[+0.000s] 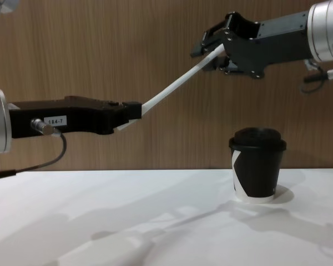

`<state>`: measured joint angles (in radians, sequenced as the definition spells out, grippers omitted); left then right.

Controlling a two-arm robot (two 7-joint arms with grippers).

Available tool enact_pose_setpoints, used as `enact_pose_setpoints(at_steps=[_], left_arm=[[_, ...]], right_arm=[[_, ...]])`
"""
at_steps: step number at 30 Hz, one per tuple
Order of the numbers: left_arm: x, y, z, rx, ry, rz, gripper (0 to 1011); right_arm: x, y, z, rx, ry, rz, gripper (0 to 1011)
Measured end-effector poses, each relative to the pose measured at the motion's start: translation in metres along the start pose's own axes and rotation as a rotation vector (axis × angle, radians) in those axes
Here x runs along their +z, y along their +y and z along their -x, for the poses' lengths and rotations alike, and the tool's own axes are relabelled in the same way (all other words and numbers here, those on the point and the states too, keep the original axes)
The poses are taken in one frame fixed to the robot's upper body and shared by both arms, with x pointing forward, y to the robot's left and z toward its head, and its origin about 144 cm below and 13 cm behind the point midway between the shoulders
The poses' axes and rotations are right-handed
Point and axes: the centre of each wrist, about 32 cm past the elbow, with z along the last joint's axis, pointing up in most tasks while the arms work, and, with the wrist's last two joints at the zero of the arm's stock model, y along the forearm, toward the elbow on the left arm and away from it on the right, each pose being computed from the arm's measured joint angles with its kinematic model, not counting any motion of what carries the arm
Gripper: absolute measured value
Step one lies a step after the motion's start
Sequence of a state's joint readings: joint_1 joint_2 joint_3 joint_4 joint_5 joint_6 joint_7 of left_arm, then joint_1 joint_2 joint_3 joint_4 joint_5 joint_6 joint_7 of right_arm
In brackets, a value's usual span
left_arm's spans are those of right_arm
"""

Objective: Pick up the straw with one hand, pass it to the other hand, and insert it into the cup.

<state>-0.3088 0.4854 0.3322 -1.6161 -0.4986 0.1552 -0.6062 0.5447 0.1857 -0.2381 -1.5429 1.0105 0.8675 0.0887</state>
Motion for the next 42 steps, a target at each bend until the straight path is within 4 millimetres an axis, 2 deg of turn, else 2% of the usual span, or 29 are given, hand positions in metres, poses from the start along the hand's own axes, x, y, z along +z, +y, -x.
enact_pose_setpoints(at_steps=[9,19,26,32,33,36,37,40,42], left_arm=[[0.0000,0.0000,0.0000,0.000,0.000,0.000,0],[0.0000,0.0000,0.0000,0.000,0.000,0.000,0],[0.0000,0.0000,0.0000,0.000,0.000,0.000,16],[0.0000,0.0000,0.0000,0.000,0.000,0.000,173],[0.0000,0.0000,0.0000,0.000,0.000,0.000,227],[0.0000,0.0000,0.0000,0.000,0.000,0.000,284],[0.0000,0.0000,0.0000,0.000,0.000,0.000,340],[0.0000,0.0000,0.0000,0.000,0.000,0.000,402],[0.0000,0.0000,0.0000,0.000,0.000,0.000,489]], right_arm=[[0.0001,0.0001,0.0000,0.000,0.000,0.000,75],[0.0001,0.0002,0.0001,0.000,0.000,0.001,9],[-0.0007,-0.0007,0.0008,-0.005,0.001,-0.006,7],[-0.0019,-0.0014,0.0023,-0.012,-0.003,-0.013,7],[-0.0021,-0.0014,0.0027,-0.015,-0.008,-0.013,7],[-0.0024,-0.0015,0.0032,-0.020,-0.018,-0.012,7],[-0.0029,-0.0013,0.0035,-0.027,-0.027,-0.011,7],[-0.0030,-0.0014,0.0042,-0.035,-0.047,-0.009,7],[-0.0026,-0.0018,0.0049,-0.045,-0.072,-0.010,7]])
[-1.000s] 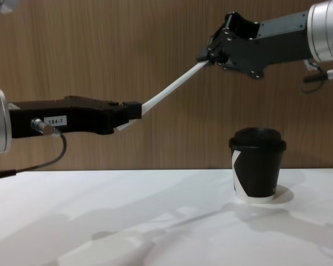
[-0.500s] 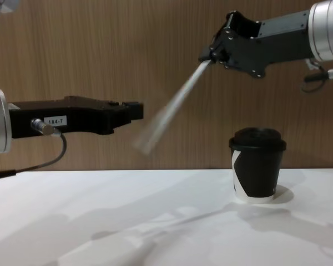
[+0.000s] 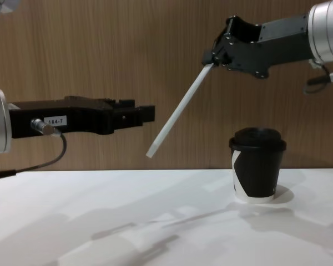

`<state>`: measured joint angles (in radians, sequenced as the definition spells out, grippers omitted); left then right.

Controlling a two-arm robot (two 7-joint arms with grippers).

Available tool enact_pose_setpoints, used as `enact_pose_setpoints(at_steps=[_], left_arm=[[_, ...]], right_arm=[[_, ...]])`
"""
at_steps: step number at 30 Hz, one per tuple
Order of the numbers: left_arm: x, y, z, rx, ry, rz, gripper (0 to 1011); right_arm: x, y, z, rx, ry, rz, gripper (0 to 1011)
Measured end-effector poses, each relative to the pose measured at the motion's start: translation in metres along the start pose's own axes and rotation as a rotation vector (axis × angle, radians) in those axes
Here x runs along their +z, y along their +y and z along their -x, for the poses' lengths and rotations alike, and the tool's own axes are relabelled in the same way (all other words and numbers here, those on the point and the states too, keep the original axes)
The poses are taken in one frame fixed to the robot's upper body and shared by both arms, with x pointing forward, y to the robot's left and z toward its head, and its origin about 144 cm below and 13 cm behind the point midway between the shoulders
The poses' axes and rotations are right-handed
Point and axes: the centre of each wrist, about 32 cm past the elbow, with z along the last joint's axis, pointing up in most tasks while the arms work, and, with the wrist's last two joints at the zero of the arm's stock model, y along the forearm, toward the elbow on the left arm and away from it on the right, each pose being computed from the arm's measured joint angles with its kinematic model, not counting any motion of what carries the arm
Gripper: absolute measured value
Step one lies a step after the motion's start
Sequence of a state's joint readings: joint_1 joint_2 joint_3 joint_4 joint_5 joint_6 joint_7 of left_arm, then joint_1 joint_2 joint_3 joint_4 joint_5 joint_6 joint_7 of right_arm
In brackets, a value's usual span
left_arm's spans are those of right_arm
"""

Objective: Pick up the straw with one hand, pass it to the other hand, and insert it into the cup.

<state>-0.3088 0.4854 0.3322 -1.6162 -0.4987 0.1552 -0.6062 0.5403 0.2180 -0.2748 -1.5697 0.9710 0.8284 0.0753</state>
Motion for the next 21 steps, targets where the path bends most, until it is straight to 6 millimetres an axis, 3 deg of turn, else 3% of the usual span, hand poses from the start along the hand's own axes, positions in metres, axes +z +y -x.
enact_pose_setpoints(at_steps=[12,17,21], left_arm=[[0.000,0.000,0.000,0.000,0.000,0.000,881],[0.000,0.000,0.000,0.000,0.000,0.000,1002],[0.000,0.000,0.000,0.000,0.000,0.000,1003]], right_arm=[[0.006,-0.007,0.000,-0.039,-0.183,0.009,7],[0.010,-0.013,-0.001,-0.055,-0.279,0.014,7],[0.014,-0.020,-0.004,-0.065,-0.351,0.019,7]])
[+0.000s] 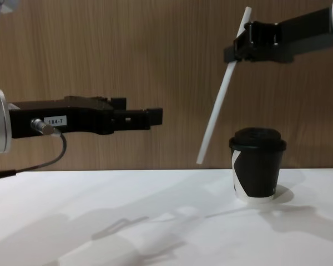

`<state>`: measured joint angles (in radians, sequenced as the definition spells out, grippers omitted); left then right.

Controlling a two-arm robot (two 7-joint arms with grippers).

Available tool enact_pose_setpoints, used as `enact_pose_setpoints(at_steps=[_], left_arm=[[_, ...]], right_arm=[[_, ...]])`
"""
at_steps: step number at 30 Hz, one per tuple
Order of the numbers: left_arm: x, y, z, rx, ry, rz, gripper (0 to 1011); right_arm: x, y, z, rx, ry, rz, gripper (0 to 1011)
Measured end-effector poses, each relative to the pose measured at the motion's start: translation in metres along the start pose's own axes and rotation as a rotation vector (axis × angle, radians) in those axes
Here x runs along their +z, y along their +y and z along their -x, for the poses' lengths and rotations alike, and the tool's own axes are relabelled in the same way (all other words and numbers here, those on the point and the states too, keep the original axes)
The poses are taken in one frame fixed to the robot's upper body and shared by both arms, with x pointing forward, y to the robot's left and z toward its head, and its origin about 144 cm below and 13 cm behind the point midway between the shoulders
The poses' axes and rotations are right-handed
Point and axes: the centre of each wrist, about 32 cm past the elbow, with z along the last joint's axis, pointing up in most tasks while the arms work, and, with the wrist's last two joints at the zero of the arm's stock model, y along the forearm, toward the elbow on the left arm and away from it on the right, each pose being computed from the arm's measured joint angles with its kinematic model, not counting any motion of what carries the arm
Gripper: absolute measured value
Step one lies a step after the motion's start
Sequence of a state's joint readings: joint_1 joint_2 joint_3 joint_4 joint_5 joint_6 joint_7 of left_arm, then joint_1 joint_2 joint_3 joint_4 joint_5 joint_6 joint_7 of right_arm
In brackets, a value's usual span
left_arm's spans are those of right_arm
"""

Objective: Pick up the straw with one hand, pass it to the other hand, and insert it into the cup.

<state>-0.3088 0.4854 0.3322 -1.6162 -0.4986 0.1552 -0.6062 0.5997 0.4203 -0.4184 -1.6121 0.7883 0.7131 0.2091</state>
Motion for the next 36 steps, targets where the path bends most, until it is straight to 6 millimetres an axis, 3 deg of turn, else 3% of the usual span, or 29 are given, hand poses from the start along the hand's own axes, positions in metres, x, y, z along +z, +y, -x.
enact_pose_setpoints(at_steps=[16,36], left_arm=[[0.000,0.000,0.000,0.000,0.000,0.000,1003],[0.000,0.000,0.000,0.000,0.000,0.000,1003]], right_arm=[[0.017,-0.028,-0.020,0.022,-0.265,-0.003,7],[0.038,-0.045,-0.039,0.029,-0.380,-0.006,7]])
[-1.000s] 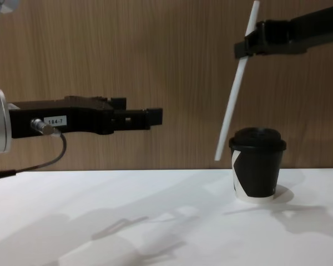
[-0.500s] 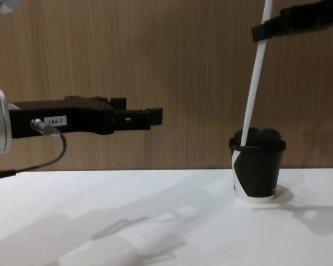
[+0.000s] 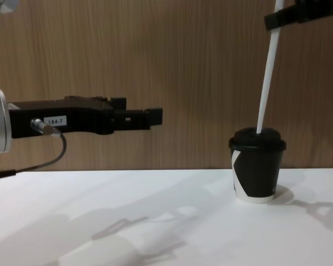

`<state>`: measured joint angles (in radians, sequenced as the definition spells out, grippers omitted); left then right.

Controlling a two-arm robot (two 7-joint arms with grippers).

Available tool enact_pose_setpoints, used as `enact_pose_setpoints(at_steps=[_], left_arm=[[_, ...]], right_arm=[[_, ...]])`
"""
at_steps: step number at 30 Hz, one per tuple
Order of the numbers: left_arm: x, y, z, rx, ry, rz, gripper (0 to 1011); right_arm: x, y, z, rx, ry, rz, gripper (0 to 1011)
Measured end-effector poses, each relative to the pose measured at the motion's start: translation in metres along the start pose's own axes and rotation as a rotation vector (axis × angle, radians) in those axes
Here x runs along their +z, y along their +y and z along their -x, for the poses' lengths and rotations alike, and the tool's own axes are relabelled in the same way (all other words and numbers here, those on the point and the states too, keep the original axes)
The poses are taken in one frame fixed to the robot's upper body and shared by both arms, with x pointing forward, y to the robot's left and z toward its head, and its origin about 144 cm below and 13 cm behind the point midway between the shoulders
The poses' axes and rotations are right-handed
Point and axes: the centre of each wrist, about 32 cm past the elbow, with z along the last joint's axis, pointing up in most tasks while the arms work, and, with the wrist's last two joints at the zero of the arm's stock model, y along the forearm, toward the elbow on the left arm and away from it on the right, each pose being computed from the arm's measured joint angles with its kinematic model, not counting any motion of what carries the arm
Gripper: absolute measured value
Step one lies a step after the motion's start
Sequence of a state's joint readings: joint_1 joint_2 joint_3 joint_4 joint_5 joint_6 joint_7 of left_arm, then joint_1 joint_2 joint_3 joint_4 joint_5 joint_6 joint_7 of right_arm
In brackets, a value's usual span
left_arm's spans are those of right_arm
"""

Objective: Pick up the straw with one hand, pass it to the other hand, and insert it into the cup.

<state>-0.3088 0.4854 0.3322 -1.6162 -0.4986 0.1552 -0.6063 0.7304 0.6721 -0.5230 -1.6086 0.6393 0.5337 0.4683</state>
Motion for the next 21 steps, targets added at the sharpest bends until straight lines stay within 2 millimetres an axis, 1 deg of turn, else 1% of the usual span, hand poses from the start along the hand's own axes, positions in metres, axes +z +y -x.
enact_pose_setpoints(at_steps=[12,21], left_arm=[[0.000,0.000,0.000,0.000,0.000,0.000,1003],[0.000,0.000,0.000,0.000,0.000,0.000,1003]], right_arm=[[0.004,-0.002,-0.008,-0.008,-0.011,-0.013,7],[0.003,0.001,-0.013,-0.013,-0.006,-0.018,7]])
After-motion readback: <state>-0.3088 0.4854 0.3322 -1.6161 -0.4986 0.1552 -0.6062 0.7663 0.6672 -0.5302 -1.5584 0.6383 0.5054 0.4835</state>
